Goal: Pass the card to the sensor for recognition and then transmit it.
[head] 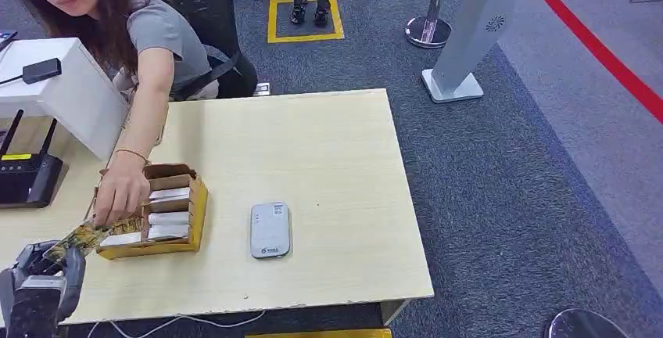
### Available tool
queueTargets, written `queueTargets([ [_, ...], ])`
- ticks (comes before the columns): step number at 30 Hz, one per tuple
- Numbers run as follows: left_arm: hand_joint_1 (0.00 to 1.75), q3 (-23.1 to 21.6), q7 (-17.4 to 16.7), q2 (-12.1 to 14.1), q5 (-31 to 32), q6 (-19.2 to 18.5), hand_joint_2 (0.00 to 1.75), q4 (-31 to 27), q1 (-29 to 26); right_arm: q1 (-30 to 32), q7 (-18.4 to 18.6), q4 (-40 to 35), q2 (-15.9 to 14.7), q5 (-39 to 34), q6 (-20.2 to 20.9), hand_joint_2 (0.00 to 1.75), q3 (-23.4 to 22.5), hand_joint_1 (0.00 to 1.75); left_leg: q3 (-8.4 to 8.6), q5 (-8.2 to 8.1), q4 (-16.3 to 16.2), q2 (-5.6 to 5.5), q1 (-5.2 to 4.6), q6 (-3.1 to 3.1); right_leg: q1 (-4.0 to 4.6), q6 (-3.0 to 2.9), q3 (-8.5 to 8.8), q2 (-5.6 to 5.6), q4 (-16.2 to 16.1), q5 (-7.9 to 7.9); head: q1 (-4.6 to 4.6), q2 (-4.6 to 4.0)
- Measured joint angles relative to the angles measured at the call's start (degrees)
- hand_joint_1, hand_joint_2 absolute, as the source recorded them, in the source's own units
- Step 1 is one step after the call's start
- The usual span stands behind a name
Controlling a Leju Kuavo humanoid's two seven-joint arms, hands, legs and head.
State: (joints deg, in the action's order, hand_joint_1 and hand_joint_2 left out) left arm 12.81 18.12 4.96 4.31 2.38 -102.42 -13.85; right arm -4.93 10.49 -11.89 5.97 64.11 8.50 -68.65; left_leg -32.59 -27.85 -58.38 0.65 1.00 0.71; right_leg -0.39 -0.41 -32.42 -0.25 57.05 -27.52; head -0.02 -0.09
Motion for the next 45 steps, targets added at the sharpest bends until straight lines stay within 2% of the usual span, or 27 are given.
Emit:
queueTargets([
  [13, 1.75, 0.0, 0.0, 0.0, 0.4, 0.0, 1.75, 0.3, 0.1, 0.0, -0.1, 0.0, 0.0, 0.0, 0.0, 0.00, 0.0, 0.00, 0.00, 0.00, 0.0, 0.00, 0.00, 0.00, 0.00, 0.00, 0.00, 0.00, 0.0, 0.00, 0.00, 0.00],
  [18, 1.75, -0.1, 0.0, 0.0, 3.4, 1.4, 1.75, 0.8, 1.1, 0.0, -0.2, 0.0, 0.0, 0.2, 0.0, 0.00, 0.1, 0.00, 0.01, 0.00, 0.0, 0.00, 0.00, 0.00, 0.00, 0.00, 0.00, 0.00, 0.0, 0.00, 0.02, 0.00],
  [20, 1.75, -0.5, 0.0, 0.1, 5.6, 3.2, 1.75, 1.0, 1.5, 0.0, -0.2, 0.0, 0.0, 0.2, 0.1, 0.00, 0.1, 0.00, 0.01, 0.00, 0.0, 0.00, 0.00, 0.00, 0.00, 0.00, -0.01, 0.00, 0.0, 0.00, 0.02, 0.00],
  [22, 1.75, -1.0, -0.2, 0.2, 10.9, 7.2, 1.75, 1.4, 2.1, 0.0, -0.1, 0.0, 0.0, 0.3, 0.2, 0.00, 0.1, 0.00, 0.01, 0.00, 0.0, 0.00, 0.00, 0.00, 0.00, 0.00, -0.01, 0.00, 0.0, 0.00, 0.02, 0.00],
  [25, 1.75, -2.2, -2.3, 1.2, 24.5, 16.7, 1.75, 2.9, 3.7, -0.1, -0.2, 0.0, 0.0, 1.3, 0.2, 0.00, 0.5, 0.00, 0.01, 0.00, 0.0, -0.01, 0.00, 0.00, 0.00, 0.00, -0.01, -0.01, 0.0, 0.00, 0.00, 0.00],
  [27, 1.75, -3.2, -4.0, 2.1, 33.6, 21.8, 1.75, 4.5, 5.0, -0.1, -0.2, 0.0, 0.0, 2.1, 0.3, 0.00, 1.1, 0.00, 0.02, 0.01, 0.0, -0.01, 0.00, 0.00, 0.00, 0.00, 0.00, -0.01, 0.0, 0.00, 0.02, 0.00],
  [30, 1.75, -5.6, -6.7, 3.7, 46.2, 27.3, 1.75, 7.8, 7.0, -0.3, 0.1, 0.0, 0.2, 3.2, 0.3, 0.00, 2.1, 0.00, 0.03, 0.01, 0.0, -0.01, 0.00, 0.01, 0.00, 0.00, 0.00, 0.00, 0.0, 0.01, 0.00, 0.00],
  [38, 1.75, -13.4, -12.2, 5.6, 65.1, 32.6, 1.75, 14.3, 13.0, -0.6, 0.7, 0.3, 0.2, 5.4, 0.7, 0.00, 4.5, 0.00, 0.03, 0.02, 0.0, -0.01, -0.02, 0.00, -0.01, 0.01, 0.00, 0.00, 0.0, 0.02, 0.02, 0.00],
  [41, 1.75, -17.7, -15.0, 6.3, 73.7, 33.0, 1.75, 16.2, 15.9, -0.7, 0.6, 0.3, 0.3, 5.9, 1.0, 0.00, 5.3, 0.00, 0.02, 0.02, 0.0, -0.02, -0.03, -0.01, -0.02, 0.01, 0.01, -0.02, 0.0, 0.03, 0.00, 0.00],
  [45, 1.75, -24.0, -18.4, 6.5, 80.0, 32.9, 1.75, 19.2, 20.2, -0.9, 0.5, 0.4, 0.3, 6.5, 1.2, 0.00, 6.3, 0.00, 0.03, 0.03, 0.0, -0.01, -0.04, -0.01, -0.04, 0.00, 0.00, -0.01, 0.0, 0.05, 0.02, 0.00],
])
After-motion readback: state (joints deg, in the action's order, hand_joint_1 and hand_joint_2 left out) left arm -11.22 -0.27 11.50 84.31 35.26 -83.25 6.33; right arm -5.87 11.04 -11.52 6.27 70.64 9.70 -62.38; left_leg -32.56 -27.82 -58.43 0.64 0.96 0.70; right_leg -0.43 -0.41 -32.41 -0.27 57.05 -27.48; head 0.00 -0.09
